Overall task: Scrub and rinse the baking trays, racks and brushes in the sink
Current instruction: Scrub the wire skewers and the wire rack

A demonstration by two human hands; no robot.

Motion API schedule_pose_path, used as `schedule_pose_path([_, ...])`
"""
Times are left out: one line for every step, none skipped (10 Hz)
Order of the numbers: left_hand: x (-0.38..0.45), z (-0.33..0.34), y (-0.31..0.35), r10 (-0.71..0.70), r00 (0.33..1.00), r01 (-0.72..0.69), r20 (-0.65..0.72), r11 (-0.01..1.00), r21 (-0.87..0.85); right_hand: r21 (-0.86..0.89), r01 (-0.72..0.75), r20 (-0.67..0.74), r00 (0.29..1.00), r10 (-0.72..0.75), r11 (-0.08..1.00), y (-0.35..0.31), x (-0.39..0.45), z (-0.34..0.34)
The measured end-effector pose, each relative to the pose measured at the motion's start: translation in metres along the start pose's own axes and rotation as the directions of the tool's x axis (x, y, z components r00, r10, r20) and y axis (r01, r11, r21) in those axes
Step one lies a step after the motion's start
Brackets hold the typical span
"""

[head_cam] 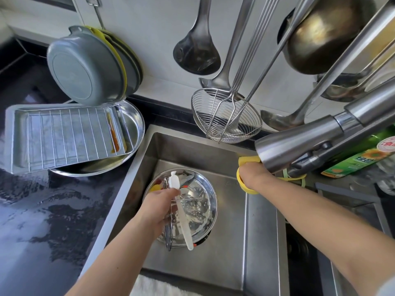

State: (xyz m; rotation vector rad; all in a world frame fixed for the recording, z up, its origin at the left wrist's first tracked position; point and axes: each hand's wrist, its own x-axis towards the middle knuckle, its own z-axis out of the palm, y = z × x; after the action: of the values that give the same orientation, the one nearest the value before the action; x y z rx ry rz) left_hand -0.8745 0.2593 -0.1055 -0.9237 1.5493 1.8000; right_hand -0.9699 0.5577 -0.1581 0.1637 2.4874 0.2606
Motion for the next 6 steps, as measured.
schedule_pose_path([-0.001,0.002,-0.003,-0.015,1.000,0.015,0.001,1.000,0.000,-0.090,0.046,-0.026,0.998,-0.049,0.995,-0.011,-0.012,-0.008])
schedule_pose_path([-0.006,0.005,-0.006,-0.032,0.999,0.032,-0.001,0.999,-0.036,-0.161,0.065,-0.026,0.997,-0.071,0.985,-0.003,-0.011,-0.002])
schedule_pose_path([-0.008,0.008,-0.009,-0.039,0.999,0.040,0.018,0.997,-0.059,0.096,0.058,-0.150,0.988,-0.043,0.994,0.005,0.003,0.015])
schedule_pose_path([-0.008,0.009,-0.010,-0.045,0.998,0.049,0.049,0.995,-0.083,0.050,0.131,-0.171,0.978,-0.120,0.990,0.004,-0.013,0.007])
schedule_pose_path([-0.007,0.009,-0.013,-0.033,0.993,0.046,0.113,0.992,-0.116,-0.011,0.146,-0.195,0.970,-0.145,0.989,0.002,-0.021,-0.001])
schedule_pose_path([-0.003,0.005,-0.018,-0.004,0.988,0.029,0.157,0.987,-0.159,-0.086,0.129,-0.186,0.972,-0.143,0.988,0.000,-0.021,-0.002])
